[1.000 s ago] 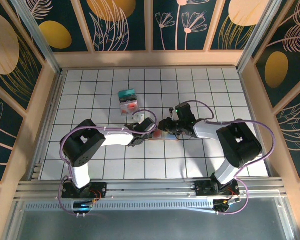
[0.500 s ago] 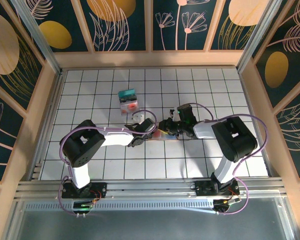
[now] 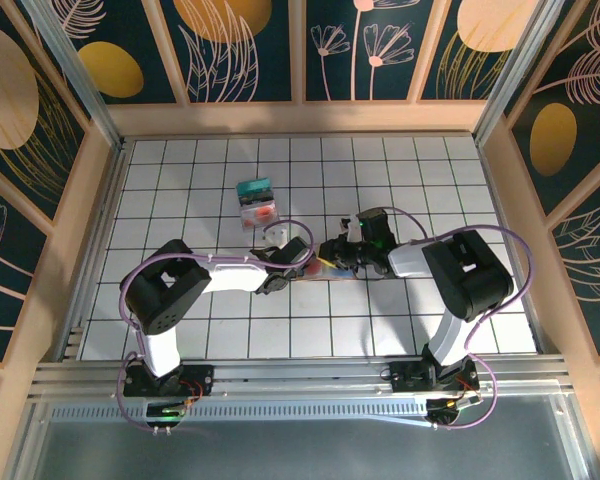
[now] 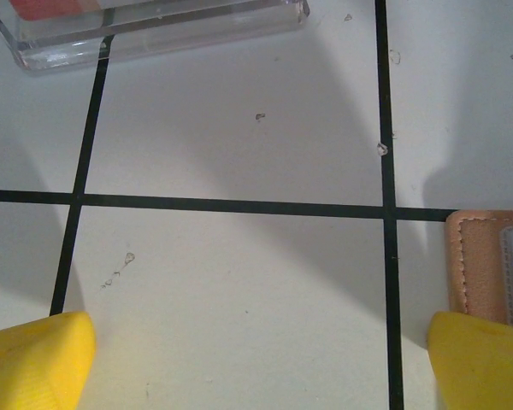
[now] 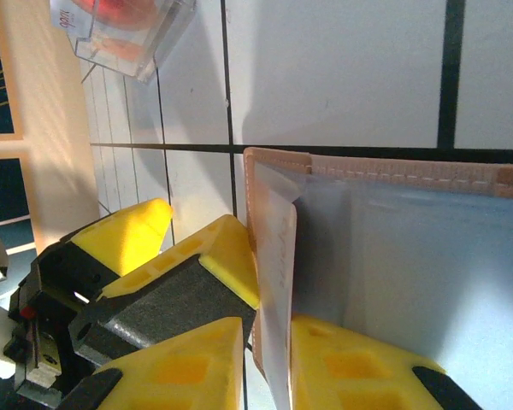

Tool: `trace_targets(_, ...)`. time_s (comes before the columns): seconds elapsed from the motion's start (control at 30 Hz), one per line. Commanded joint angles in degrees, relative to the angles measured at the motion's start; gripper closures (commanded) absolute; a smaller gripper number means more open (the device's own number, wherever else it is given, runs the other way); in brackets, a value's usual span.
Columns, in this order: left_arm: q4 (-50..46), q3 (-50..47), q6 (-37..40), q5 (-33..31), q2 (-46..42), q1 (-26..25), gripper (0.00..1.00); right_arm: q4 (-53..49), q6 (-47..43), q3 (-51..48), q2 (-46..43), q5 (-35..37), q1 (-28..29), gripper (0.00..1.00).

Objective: Take the credit cards out of the card holder

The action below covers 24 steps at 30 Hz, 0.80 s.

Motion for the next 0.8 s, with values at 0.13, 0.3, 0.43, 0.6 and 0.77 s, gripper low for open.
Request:
trace_targets(0.13, -8.07, 0.20, -0.18, 1.45, 4.16, -0.47, 0.01, 3.65, 0.58, -1.43, -1.79, -4.43, -2.11, 0.79)
trace_targets(0.3, -8.51, 0.25, -0.42, 1.47, 4.79, -0.47, 0.01, 3.23, 0.21, -1.88, -2.44, -4.91, -3.21, 0.80)
trace_targets(0.43, -8.47, -0.06, -0.70, 1.64, 5.04, -0.50, 0.01, 2.53, -0.21, -1.95, -2.95, -4.82, -3.83, 0.81)
trace_targets(0.6, -8.51, -0.33, -0.82, 1.51, 5.03, -0.46, 0.01, 2.43, -0.30, -2.40, -3.17, -4.73, -4.34, 0.83)
trace_targets(0.77, -8.60, -0.46, -0.94, 1.42, 4.97, -0.53, 0.01, 1.73, -0.68, -2.84, -3.70, -4.48, -5.07, 0.90)
